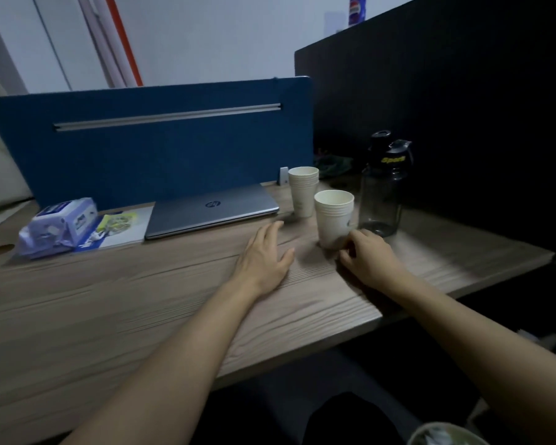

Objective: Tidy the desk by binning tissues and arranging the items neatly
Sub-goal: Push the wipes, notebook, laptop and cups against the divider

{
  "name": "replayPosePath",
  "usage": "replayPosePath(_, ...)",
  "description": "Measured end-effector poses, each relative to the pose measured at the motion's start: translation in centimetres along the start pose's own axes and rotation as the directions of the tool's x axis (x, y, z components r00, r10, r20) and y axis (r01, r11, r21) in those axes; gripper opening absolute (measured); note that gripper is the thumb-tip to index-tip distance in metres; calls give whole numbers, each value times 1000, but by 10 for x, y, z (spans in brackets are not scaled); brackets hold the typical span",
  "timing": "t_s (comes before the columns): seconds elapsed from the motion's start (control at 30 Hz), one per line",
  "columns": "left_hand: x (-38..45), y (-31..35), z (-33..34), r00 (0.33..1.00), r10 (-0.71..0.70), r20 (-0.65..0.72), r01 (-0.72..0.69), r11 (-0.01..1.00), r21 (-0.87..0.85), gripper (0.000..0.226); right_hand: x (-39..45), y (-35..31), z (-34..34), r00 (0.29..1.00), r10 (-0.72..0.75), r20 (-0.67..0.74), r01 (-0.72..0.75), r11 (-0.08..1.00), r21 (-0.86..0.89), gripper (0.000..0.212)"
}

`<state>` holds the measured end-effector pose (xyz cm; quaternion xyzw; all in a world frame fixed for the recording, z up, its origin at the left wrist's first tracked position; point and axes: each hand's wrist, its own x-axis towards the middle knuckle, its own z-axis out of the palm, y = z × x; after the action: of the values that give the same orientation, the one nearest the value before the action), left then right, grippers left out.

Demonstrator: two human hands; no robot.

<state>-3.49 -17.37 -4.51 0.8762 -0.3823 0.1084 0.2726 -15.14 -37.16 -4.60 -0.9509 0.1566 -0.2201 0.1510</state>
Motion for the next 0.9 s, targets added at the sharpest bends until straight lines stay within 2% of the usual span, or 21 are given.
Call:
replayPosePath(0.13,16,12,13,999,4,50,-1,998,-60,63,14,14,1,974,220,-50,-197,937,288,40)
replayPosePath(0.2,23,16,17,997,24,69,-16,994,-110,63,22,19,3,969,243,-40,-211,902,377,62)
replayPosePath(0.27,31,21,21,994,53,99,-34,982,-186,62,29,21,4,978,209,-21,-181,889,420,73)
replayPosePath(0.43,48,23,35,987,96,128,-43,930,-364,59,49,24,11,993,111,-49,-71,856,511,42)
replayPosePath(0.6,59,23,32,997,49,60,-7,829,-559,58,65,14,11,988,54,-144,39,817,575,35)
replayPosePath(0.9,144,29,-37,995,27,-95,-75,837,-542,50,159,-30,-44,969,25,-245,118,827,550,38)
